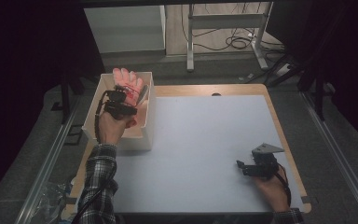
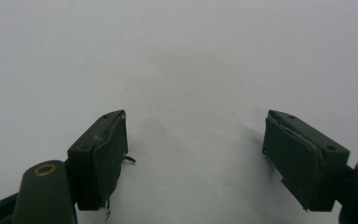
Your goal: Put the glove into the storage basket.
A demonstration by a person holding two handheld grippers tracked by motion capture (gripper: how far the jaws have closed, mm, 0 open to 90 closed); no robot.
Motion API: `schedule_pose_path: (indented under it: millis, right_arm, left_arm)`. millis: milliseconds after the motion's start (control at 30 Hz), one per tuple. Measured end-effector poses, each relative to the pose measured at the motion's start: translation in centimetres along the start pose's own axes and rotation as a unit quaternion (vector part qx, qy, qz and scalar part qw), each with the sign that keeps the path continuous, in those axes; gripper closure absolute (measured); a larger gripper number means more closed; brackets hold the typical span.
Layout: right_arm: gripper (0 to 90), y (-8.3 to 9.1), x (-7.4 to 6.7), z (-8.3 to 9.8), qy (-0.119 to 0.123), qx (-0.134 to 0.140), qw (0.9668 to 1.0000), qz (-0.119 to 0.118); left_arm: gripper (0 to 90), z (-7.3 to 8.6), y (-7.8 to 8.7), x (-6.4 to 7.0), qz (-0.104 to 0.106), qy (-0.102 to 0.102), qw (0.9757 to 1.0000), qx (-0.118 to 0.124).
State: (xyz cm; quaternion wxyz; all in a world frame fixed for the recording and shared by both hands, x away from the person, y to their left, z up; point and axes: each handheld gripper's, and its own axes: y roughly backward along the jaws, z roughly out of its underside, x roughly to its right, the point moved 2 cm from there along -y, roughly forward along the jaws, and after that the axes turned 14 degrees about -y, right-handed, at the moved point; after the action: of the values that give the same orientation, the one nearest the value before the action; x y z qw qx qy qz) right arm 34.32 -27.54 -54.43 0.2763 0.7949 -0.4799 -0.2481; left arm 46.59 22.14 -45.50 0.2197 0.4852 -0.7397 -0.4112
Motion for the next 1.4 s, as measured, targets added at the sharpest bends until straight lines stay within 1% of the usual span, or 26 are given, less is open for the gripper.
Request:
schedule_pose_path:
  millis: [67,167,233,367,433,467,500,533,700,867,933,1000,1100,1200,1400]
  right_arm:
    - [22.4,0.0,0.0,0.0,0.000,0.000,1.0000,0.000]
    - [22.4,0.0,0.0,0.0,0.000,0.000,1.0000,0.000]
    - [22.4,0.0,0.0,0.0,0.000,0.000,1.0000,0.000]
    - [22.4,0.0,0.0,0.0,0.000,0.000,1.0000,0.000]
    - [22.4,0.0,0.0,0.0,0.000,0.000,1.0000,0.000]
    - [22.4,0.0,0.0,0.0,0.000,0.000,1.0000,0.000]
    - [22.4,0.0,0.0,0.0,0.000,0.000,1.0000,0.000]
    - [22.4,0.0,0.0,0.0,0.000,0.000,1.0000,0.000]
    - [22.4,0.0,0.0,0.0,0.000,0.000,1.0000,0.000]
    - [22.4,0.0,0.0,0.0,0.000,0.000,1.0000,0.000]
    - [22.4,0.0,0.0,0.0,0.000,0.000,1.0000,0.000]
    - [22.4,0.0,0.0,0.0,0.000,0.000,1.0000,0.000]
    - [22.4,0.0,0.0,0.0,0.000,0.000,1.0000,0.000]
    - [22.4,0.0,0.0,0.0,0.000,0.000,1.0000,0.000]
    - [22.4,0.0,0.0,0.0,0.001,0.000,1.0000,0.000]
  left_arm:
    - [49.2,-0.1,-0.7,0.0,-0.001,0.003,1.0000,-0.004]
    - [48.9,-0.2,-1.6,0.1,-0.004,-0.001,0.9999,-0.013]
    - [48.6,-0.2,-1.8,0.1,-0.004,-0.002,0.9999,-0.015]
    - [47.8,-0.3,-3.0,0.5,-0.006,-0.009,0.9995,-0.030]
    - [47.3,-0.3,-3.2,0.5,-0.006,-0.009,0.9994,-0.032]
    - [47.0,-0.2,-3.6,0.6,-0.006,-0.010,0.9991,-0.040]
    - [46.8,-0.2,-3.6,0.6,-0.006,-0.010,0.9991,-0.040]
    - [46.4,-0.2,-3.9,0.6,-0.004,-0.009,0.9988,-0.048]
    - [43.1,-0.4,-4.4,0.8,-0.004,-0.017,0.9971,-0.075]
    - [34.5,-0.6,-4.9,0.9,0.003,-0.023,0.9954,-0.093]
    - [27.8,-0.6,-5.1,1.0,0.005,-0.027,0.9938,-0.107]
    - [19.6,-0.6,-5.1,1.1,-0.002,-0.030,0.9938,-0.107]
    - [13.4,-0.6,-4.9,1.1,-0.007,-0.031,0.9947,-0.098]
    - [9.6,-0.5,-4.6,1.0,-0.001,-0.027,0.9953,-0.093]
    - [7.6,-0.4,-3.4,0.6,0.001,-0.024,0.9964,-0.081]
